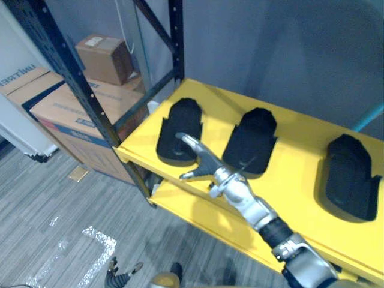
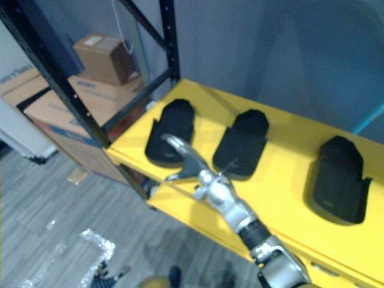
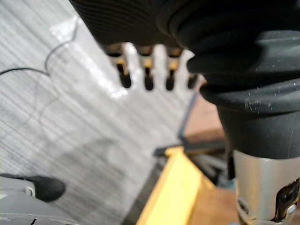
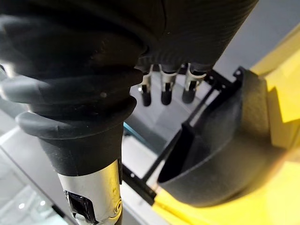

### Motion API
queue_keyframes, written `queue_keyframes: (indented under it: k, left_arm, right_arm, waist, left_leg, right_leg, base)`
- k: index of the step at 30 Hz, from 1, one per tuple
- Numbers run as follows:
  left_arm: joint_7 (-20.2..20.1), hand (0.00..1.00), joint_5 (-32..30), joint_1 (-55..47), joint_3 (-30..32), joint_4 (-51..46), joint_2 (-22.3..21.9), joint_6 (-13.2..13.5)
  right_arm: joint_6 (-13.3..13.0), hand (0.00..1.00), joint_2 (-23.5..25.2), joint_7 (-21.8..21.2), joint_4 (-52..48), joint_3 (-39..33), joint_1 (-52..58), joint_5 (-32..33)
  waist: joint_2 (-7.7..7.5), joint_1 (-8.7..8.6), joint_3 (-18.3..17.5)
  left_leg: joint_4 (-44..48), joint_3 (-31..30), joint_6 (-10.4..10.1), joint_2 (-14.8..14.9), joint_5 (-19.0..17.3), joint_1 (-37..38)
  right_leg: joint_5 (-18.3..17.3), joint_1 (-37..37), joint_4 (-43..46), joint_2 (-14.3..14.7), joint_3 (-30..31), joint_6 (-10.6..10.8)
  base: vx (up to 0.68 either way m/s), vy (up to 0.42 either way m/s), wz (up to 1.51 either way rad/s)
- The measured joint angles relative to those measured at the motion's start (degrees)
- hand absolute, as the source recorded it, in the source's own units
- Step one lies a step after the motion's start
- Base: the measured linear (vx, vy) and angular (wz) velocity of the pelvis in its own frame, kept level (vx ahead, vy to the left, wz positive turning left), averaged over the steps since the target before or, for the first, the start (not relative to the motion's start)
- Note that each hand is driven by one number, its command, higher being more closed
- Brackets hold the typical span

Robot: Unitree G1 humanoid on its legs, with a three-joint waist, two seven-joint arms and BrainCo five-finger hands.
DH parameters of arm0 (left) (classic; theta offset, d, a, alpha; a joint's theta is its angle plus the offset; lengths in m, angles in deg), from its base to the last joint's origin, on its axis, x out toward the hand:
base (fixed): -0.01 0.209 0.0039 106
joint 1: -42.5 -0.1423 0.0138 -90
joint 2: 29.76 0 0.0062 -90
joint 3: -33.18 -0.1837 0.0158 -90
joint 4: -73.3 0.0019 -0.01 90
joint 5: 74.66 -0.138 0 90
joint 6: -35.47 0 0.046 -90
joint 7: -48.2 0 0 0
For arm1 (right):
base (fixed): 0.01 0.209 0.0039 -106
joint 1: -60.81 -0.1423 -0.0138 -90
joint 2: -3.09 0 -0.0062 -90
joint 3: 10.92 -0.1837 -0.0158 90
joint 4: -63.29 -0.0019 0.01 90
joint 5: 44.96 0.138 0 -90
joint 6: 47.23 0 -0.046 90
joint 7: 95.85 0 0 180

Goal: Walk over and take plastic housings, then place them on the shelf

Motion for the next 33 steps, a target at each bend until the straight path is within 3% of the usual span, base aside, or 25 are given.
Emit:
queue_keyframes:
  k: [9,12,15,20,33]
  left_arm:
    - [0.11,0.0,0.0,0.06,-0.22,0.62,-0.04,0.06]
    - [0.12,0.0,0.0,0.07,-0.23,0.64,-0.12,0.0]
    - [0.12,0.0,0.03,0.29,-0.21,0.64,-0.09,0.0]
    - [0.25,0.0,1.21,1.51,-0.31,0.61,-0.08,-0.02]
    - [1.22,0.0,1.69,1.25,-2.12,-0.98,0.32,-0.37]
  right_arm:
    - [3.43,0.0,4.0,7.14,2.46,-3.64,0.01,-0.99]
    - [3.42,0.0,4.48,6.85,2.47,-3.83,0.13,-0.55]
    - [3.43,0.0,4.99,6.75,2.43,-3.81,0.76,0.67]
    - [6.09,0.0,6.03,6.2,2.34,-3.6,3.32,1.23]
    - [9.58,0.0,6.05,1.75,1.9,-3.59,3.67,1.24]
  waist:
    - [-0.28,-0.12,0.44]
    - [-1.18,-0.2,1.22]
    - [-1.62,-0.81,1.53]
    - [-2.77,-1.63,2.11]
    - [-2.77,-2.21,2.1]
  left_leg:
    - [-1.44,1.27,-0.13,-0.48,0.54,1.42]
    - [-1.53,2.02,-0.21,-1.33,0.28,1.41]
    - [-1.54,2.68,0.07,-1.3,0.09,1.4]
    - [-1.5,2.95,0.43,-1.66,0.22,1.35]
    - [-1.21,4.95,-0.06,-1.37,0.56,2.21]
  right_leg:
    - [-1.04,-0.04,1.38,-1.06,-0.09,0.96]
    - [-2.31,-0.06,1.27,-1.99,-0.14,2.32]
    - [-2.31,-0.08,1.14,-2.07,-0.16,2.32]
    - [-2.27,-0.08,1.16,-2.48,-0.17,2.37]
    - [-2.24,-0.17,2.0,-2.5,-0.03,2.37]
  base:
    - [-0.03,-0.002,-0.06]
    - [-0.04,-0.005,-0.06]
    - [-0.01,-0.002,-0.02]
    - [0.03,0.012,0.01]
    - [0.02,-0.017,-0.01]
